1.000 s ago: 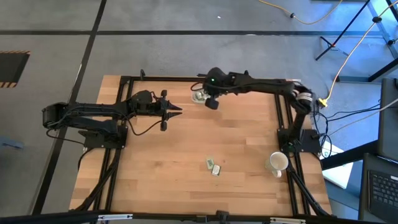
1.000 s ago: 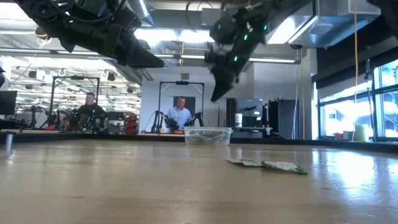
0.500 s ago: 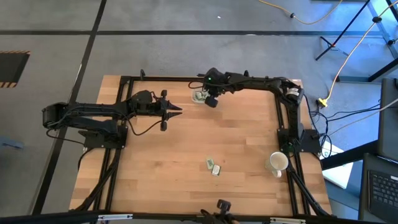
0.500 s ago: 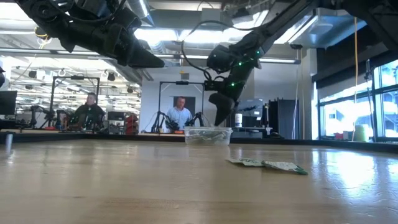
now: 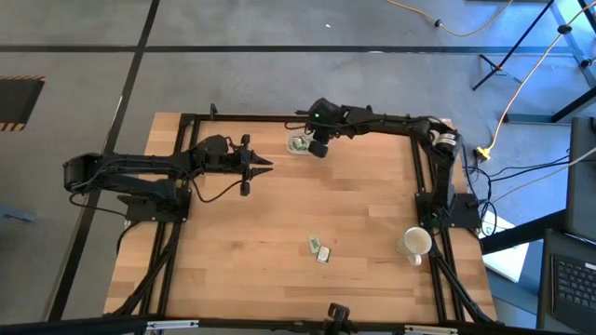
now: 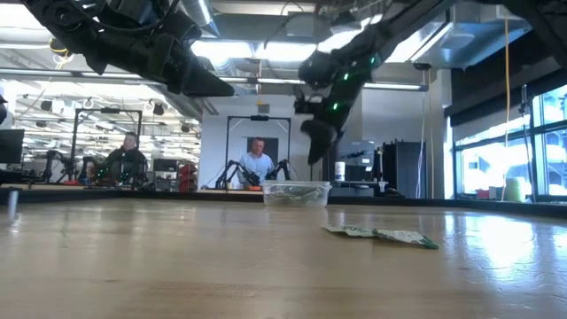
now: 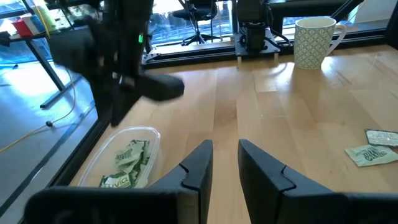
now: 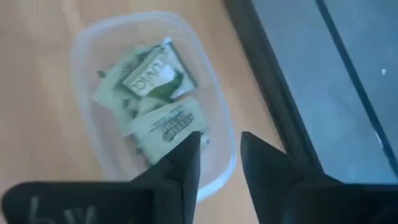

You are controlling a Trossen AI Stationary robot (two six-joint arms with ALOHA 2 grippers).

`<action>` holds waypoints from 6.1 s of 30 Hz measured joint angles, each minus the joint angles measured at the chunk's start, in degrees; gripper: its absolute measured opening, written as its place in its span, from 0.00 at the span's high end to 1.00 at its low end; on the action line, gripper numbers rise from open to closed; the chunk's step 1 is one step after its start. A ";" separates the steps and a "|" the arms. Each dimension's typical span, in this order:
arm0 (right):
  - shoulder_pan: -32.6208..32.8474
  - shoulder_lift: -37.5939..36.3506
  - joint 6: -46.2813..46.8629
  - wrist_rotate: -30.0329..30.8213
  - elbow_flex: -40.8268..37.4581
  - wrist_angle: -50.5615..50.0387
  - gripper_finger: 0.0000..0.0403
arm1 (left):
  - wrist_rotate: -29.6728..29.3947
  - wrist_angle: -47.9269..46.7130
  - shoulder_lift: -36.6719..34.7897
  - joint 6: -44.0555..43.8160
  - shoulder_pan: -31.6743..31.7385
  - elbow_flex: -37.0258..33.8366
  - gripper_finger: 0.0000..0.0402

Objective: Pick and place items into bin
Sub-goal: Put the white stevia packet into the transparent bin, then put the green stevia packet into the transparent bin

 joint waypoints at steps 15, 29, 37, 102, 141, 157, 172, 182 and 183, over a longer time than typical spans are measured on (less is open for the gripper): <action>26.75 -8.40 4.78 -12.95 -1.85 -12.14 0.68 | 0.09 -0.02 0.00 -0.01 0.00 0.00 0.83; 42.37 -8.34 14.72 -4.89 -17.36 7.47 0.74 | 0.56 -0.03 0.00 -0.03 0.00 0.01 0.83; 43.17 -8.32 14.54 -4.88 -22.33 14.08 0.74 | 0.52 0.00 0.00 -0.04 0.00 0.00 0.83; 22.53 -9.26 0.84 2.77 -3.48 -6.74 1.00 | 0.50 -1.39 -0.02 -0.61 0.00 0.00 0.82; 0.64 -0.04 2.03 -4.73 0.58 -8.54 0.71 | 0.46 -1.25 -0.02 -0.57 0.00 0.00 0.83; 35.06 -9.15 9.64 -7.40 -9.37 -11.50 0.72 | 0.47 -1.33 -0.02 -0.48 0.02 0.00 0.82; 50.44 -8.71 13.38 -6.49 -24.76 20.83 0.78 | 0.44 -1.65 -0.02 0.44 0.01 0.01 0.82; 52.02 -4.61 14.54 -6.44 -25.99 21.44 0.79 | 0.44 -1.68 -0.02 0.44 0.02 0.02 0.82; 52.02 -3.96 14.56 -6.45 -25.99 21.39 0.79 | 0.42 -1.64 -0.02 0.44 0.02 0.02 0.83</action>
